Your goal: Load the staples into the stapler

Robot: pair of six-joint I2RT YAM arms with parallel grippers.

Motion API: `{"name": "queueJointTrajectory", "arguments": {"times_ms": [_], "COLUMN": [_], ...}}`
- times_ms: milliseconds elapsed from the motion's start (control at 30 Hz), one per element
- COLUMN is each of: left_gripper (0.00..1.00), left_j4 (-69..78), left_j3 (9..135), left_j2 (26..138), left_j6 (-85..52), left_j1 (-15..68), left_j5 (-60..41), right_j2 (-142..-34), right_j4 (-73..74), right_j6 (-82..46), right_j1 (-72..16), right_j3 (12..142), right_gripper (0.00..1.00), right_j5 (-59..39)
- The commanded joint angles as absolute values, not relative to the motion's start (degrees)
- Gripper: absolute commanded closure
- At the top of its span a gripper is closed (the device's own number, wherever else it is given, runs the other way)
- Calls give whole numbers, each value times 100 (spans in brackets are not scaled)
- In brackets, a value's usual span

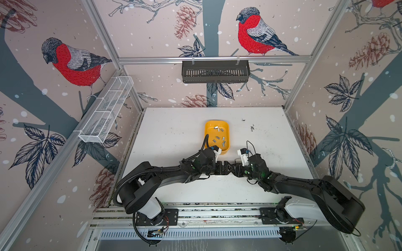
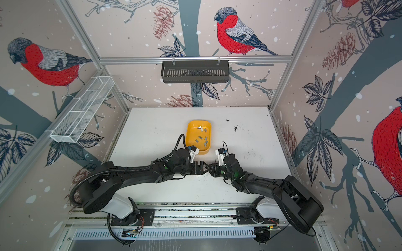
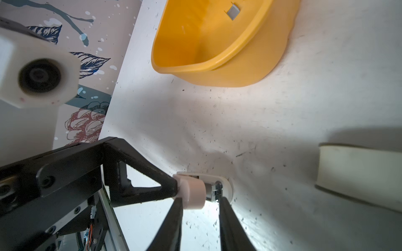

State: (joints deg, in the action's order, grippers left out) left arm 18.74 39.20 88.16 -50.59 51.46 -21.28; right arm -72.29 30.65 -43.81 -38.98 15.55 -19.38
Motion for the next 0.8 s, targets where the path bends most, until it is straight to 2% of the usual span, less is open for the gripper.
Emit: {"name": "queueJointTrajectory", "arguments": {"times_ms": [0,300,533,767], "left_gripper": [3,3,3,3], "left_j4": [2058,1918,1946,1912], "left_j3": [3895,3870,3885,3896], "left_j2": [8765,8648,8709,8682], "left_j6": [-4999,-4904,-4903,-4871], "left_j1": [5150,5150,5150,5150], "left_j5": [-2141,-2078,-2109,-2113], "right_j2": [-7288,-7794,-7617,-7887], "right_j4": [3346,3806,3873,3936], "right_j6": [-4481,-4577,-4573,-4579], "right_j1": [-3901,-3916,-3911,-3911], "right_j3": [1598,1652,1590,1723], "right_gripper": [68,69,69,69], "right_j5": [-2083,-2280,-2283,-2317]}}
